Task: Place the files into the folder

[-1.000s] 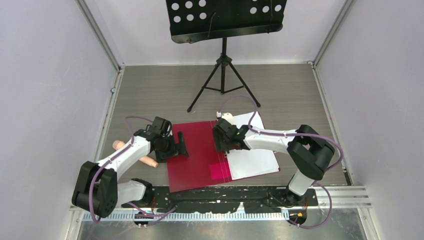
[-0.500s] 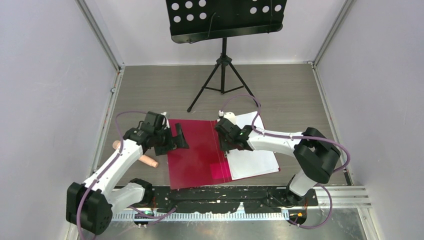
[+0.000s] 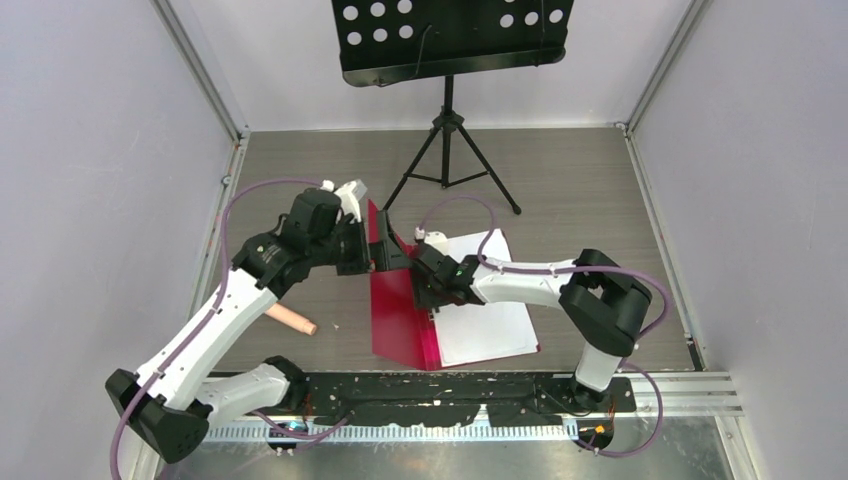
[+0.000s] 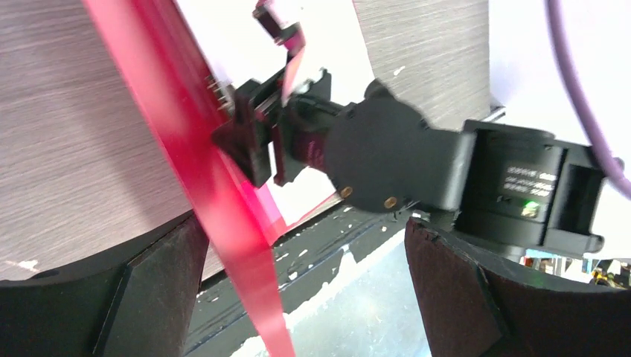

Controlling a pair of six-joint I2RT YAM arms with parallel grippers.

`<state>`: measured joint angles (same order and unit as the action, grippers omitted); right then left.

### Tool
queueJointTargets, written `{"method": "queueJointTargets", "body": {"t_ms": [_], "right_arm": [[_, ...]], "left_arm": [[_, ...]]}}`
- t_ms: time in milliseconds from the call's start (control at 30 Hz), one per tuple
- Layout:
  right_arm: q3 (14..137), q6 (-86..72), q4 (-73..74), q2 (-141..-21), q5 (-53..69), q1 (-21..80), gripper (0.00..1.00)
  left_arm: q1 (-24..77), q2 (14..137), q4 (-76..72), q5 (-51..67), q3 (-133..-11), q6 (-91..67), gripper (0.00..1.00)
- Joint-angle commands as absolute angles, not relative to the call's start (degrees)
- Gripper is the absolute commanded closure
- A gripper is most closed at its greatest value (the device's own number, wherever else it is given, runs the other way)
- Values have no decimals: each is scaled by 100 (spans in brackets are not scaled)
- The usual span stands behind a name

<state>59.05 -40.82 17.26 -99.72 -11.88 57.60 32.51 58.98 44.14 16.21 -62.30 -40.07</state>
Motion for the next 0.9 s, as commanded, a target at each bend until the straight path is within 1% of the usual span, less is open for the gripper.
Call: {"method": "queueJointTargets", "body": {"t_ms": [0,33,100,200,333,467,600,700,867], "right_arm": [[5824,-4540,1402,-9560,-1129,5758,48],[5609,-4613,1339,-9438,-1149,5713,44],[5263,-4706,1306,-8984,-1204,5538,39],[4847,-4778,1440,-8060,-1347,5258,35],[4363,-4886,1973,-6846,-1895,5063,30],[4106,-4941,2549,-5732,-2384,4879,28],[4218,-4883,3179,-5032,-2696,4779,27],[4448,-4867,3730,-4647,-3023,4773,27],[4653,-4961,4421,-4075,-3547,4772,26]], "left_arm": [[3550,6301,4289,1470,-6703,-4176,1],[3617,6379,4277,1394,-6765,-4198,1],[3719,6504,4197,1329,-6837,-4228,1],[3859,6657,4069,1278,-6946,-4296,2],[4206,6890,3926,1069,-7269,-4371,2],[4806,7265,3900,689,-7884,-4291,2],[5227,7871,3801,531,-8353,-4290,2],[5406,8342,3545,563,-8424,-4396,2],[5493,8911,2869,724,-8143,-4578,3]]}}
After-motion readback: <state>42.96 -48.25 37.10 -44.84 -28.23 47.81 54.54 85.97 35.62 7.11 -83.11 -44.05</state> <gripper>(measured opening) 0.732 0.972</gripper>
